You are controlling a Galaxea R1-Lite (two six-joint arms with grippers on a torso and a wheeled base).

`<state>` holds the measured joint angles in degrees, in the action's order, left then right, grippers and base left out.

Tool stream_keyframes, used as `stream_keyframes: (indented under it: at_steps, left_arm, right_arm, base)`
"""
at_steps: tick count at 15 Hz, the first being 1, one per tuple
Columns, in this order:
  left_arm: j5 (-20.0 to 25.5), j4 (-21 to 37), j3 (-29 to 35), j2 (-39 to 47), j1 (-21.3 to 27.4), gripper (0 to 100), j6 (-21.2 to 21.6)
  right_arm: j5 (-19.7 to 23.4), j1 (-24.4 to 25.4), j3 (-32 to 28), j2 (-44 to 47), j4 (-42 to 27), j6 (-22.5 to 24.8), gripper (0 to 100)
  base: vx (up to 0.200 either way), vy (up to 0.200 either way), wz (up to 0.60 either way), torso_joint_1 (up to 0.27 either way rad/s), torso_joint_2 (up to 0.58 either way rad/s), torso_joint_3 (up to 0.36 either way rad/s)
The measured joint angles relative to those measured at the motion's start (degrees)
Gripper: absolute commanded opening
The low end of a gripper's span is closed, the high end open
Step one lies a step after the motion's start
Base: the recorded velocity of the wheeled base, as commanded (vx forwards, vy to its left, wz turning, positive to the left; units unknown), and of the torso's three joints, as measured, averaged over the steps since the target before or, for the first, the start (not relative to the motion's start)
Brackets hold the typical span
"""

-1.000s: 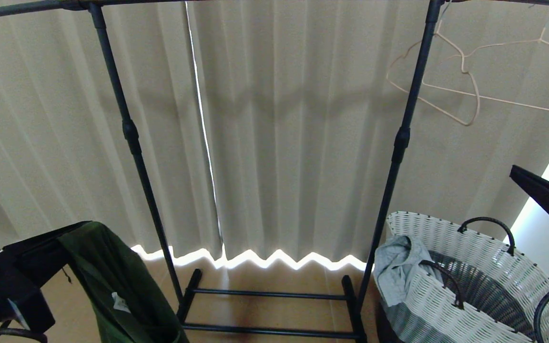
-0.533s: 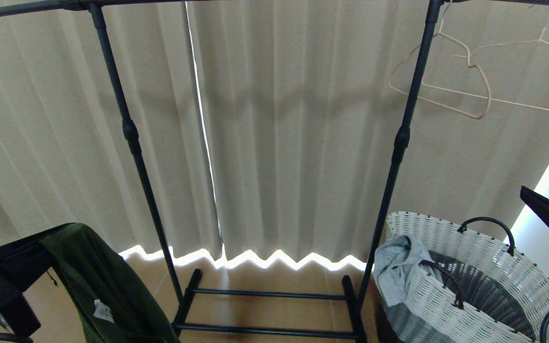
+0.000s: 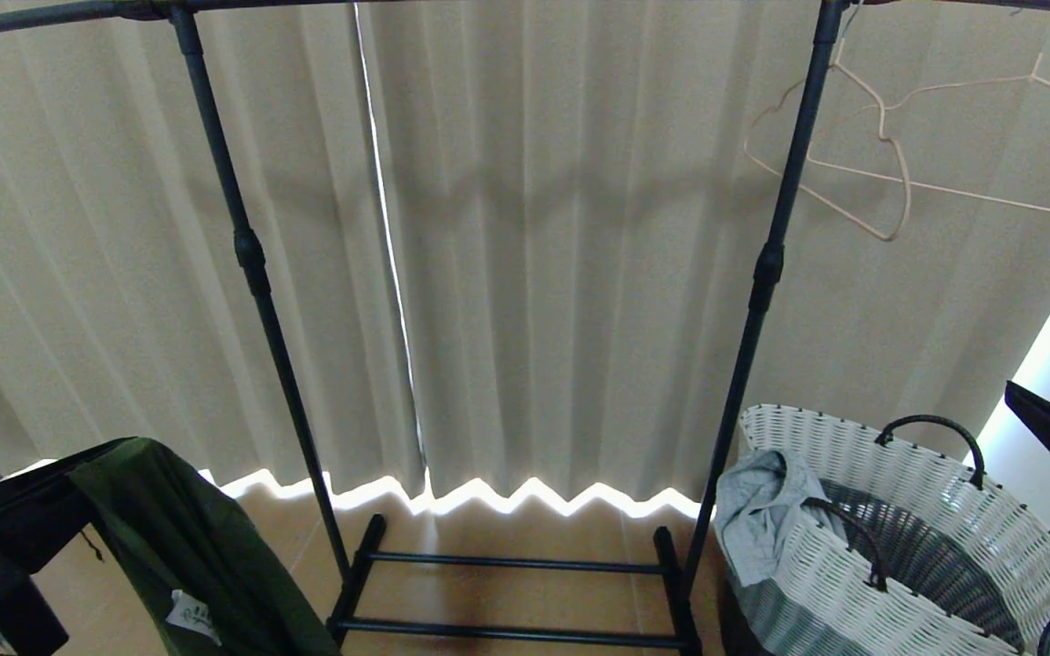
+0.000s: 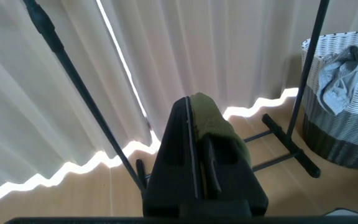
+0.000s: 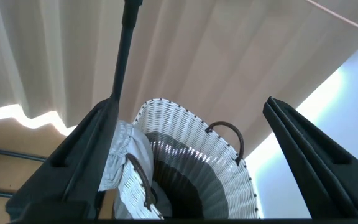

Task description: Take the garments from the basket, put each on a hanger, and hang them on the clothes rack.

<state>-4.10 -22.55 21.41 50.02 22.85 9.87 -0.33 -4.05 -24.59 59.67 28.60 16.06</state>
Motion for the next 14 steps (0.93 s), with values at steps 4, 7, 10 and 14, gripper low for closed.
stream_keyframes:
  at_steps: [4, 7, 10, 14]
  left_arm:
    - [0.0, -0.02, -0.51, 0.01, 0.0, 0, 0.05]
    - [0.0, 0.0, -0.55, 0.06, 0.05, 0, 0.27]
    - [0.0, 0.0, -0.6, 0.06, 0.09, 0, 0.38]
    - [0.0, -0.2, -0.46, 0.09, 0.16, 0, 0.33]
  right_arm:
    - [0.22, -0.09, 0.32, 0.0, -0.16, -0.1, 100]
    - [0.4, -0.09, 0.17, 0.02, 0.09, -0.16, 100]
    - [0.49, -0.06, 0.3, 0.0, 0.11, -0.18, 100]
    - [0.57, -0.06, -0.05, 0.02, 0.22, -0.18, 100]
  base:
    - [0.0, 0.0, 0.0, 0.0, 0.0, 0.0]
    - [0.0, 0.0, 0.0, 0.0, 0.0, 0.0]
    - [0.0, 0.0, 0.0, 0.0, 0.0, 0.0]
    - [0.0, 0.0, 0.0, 0.054, -0.22, -0.251]
